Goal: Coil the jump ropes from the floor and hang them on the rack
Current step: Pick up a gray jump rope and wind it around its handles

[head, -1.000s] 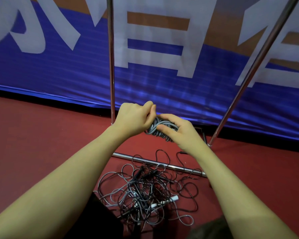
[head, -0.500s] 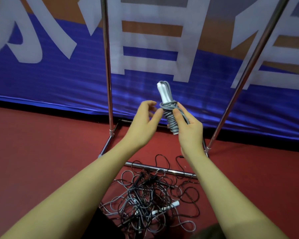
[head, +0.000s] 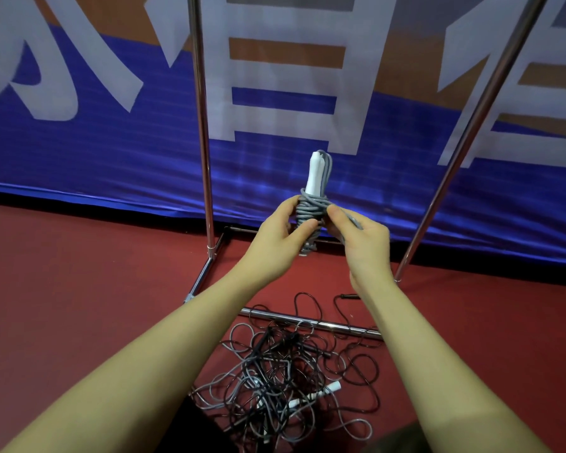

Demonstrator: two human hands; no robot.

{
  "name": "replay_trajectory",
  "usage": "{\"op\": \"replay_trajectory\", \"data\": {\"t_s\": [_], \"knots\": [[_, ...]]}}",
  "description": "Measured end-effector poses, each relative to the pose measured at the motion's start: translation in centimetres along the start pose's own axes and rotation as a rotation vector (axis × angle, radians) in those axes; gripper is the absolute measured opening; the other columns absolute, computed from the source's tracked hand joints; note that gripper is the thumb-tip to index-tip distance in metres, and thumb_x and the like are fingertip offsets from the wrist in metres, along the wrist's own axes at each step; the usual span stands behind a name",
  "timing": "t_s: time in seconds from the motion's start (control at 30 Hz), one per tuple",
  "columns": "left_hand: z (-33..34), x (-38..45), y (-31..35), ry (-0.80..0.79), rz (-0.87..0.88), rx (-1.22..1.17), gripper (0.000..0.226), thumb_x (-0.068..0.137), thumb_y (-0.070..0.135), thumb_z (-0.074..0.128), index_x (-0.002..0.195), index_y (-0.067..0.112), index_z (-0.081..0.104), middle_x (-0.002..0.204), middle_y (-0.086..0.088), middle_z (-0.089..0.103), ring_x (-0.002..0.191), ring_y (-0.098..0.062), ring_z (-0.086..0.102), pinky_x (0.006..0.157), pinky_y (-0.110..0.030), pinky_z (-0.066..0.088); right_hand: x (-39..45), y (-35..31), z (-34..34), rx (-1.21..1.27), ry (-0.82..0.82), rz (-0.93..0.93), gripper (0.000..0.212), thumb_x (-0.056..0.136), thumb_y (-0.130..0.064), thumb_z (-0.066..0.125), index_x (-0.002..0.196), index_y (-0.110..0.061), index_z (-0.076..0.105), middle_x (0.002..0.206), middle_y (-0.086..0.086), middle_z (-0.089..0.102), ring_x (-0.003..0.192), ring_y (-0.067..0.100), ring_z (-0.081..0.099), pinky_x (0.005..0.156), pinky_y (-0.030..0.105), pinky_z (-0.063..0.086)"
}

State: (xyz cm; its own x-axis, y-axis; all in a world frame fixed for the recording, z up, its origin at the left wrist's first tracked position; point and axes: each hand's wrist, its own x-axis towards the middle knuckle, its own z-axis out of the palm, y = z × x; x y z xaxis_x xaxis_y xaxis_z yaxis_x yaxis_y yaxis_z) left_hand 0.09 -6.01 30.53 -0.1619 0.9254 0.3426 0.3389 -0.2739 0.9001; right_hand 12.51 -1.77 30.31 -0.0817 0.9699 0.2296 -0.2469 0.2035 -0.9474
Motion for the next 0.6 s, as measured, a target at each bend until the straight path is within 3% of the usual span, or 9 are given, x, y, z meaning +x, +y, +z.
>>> {"op": "replay_trajectory", "data": {"t_s": [0.07,0.17,0.23,0.3,0.43,0.5,0.6], "knots": [[0.2,0.0,-0.2,-0.024,-0.007,0.004,0.041,0.097,0.008,0.050,0.137,0.013,0.042,0.118,0.001,0.060,0.095,-0.002,0.060,0.089,-0.025,0.048,0.2,0.0,-0.3,-0.008,0.079,-0.015,0.013,0.086,-0.009,0.067,0.078,-0.016,0.074,0.077,0.001,0.074,0.082,0.018,0.068,0.082,0.031,0.052],[0.3,-0.2,-0.1,-0.072,-0.030,-0.024,0.047,0.100,0.003,0.040,0.144,0.014,0.029,0.112,0.012,0.052,0.083,0.022,0.054,0.077,-0.004,0.044,0.3,-0.1,-0.5,-0.021,0.116,-0.017,0.016,0.085,-0.009,0.068,0.070,-0.016,0.070,0.075,0.005,0.073,0.081,0.024,0.069,0.081,0.035,0.054],[0.4,-0.3,0.0,-0.095,-0.058,-0.059,0.048,0.102,0.006,0.035,0.147,0.015,0.023,0.113,0.013,0.050,0.079,0.026,0.052,0.072,-0.001,0.042,0.2,-0.3,-0.4,0.022,0.089,0.008,0.015,0.088,-0.007,0.064,0.073,-0.010,0.066,0.071,0.002,0.072,0.078,0.018,0.070,0.076,0.031,0.056],[0.4,0.0,0.2,-0.100,-0.095,-0.126,0.049,0.102,0.007,0.031,0.148,0.019,0.022,0.112,0.010,0.052,0.079,0.016,0.055,0.068,-0.004,0.043,0.0,-0.5,-0.3,0.056,0.071,0.013,0.014,0.090,-0.005,0.061,0.076,-0.004,0.063,0.071,0.003,0.070,0.076,0.016,0.070,0.074,0.028,0.057],[0.2,0.8,0.1,-0.077,-0.226,-0.314,0.040,0.087,0.023,0.040,0.126,0.028,0.049,0.086,-0.001,0.056,0.070,-0.016,0.047,0.055,-0.027,0.039,-0.3,-0.6,-0.3,0.039,0.055,0.007,0.014,0.091,-0.005,0.059,0.078,-0.003,0.062,0.081,0.010,0.070,0.076,0.016,0.070,0.068,0.022,0.055],[0.2,0.7,0.0,-0.032,-0.242,-0.229,0.028,0.095,0.044,0.041,0.110,0.026,0.056,0.074,-0.001,0.056,0.061,-0.017,0.045,0.050,-0.026,0.037,-0.5,-0.5,-0.2,0.014,0.032,0.011,0.015,0.092,-0.007,0.059,0.077,-0.006,0.061,0.080,0.008,0.071,0.075,0.017,0.070,0.069,0.023,0.055],[0.3,0.6,-0.3,0.083,-0.219,-0.015,0.040,0.087,0.062,0.049,0.086,0.022,0.053,0.063,0.002,0.056,0.052,-0.017,0.047,0.050,-0.030,0.043,-0.7,-0.6,-0.2,0.009,-0.018,0.013,0.017,0.093,-0.009,0.057,0.077,-0.008,0.060,0.080,0.008,0.071,0.077,0.022,0.070,0.075,0.029,0.058]]}}
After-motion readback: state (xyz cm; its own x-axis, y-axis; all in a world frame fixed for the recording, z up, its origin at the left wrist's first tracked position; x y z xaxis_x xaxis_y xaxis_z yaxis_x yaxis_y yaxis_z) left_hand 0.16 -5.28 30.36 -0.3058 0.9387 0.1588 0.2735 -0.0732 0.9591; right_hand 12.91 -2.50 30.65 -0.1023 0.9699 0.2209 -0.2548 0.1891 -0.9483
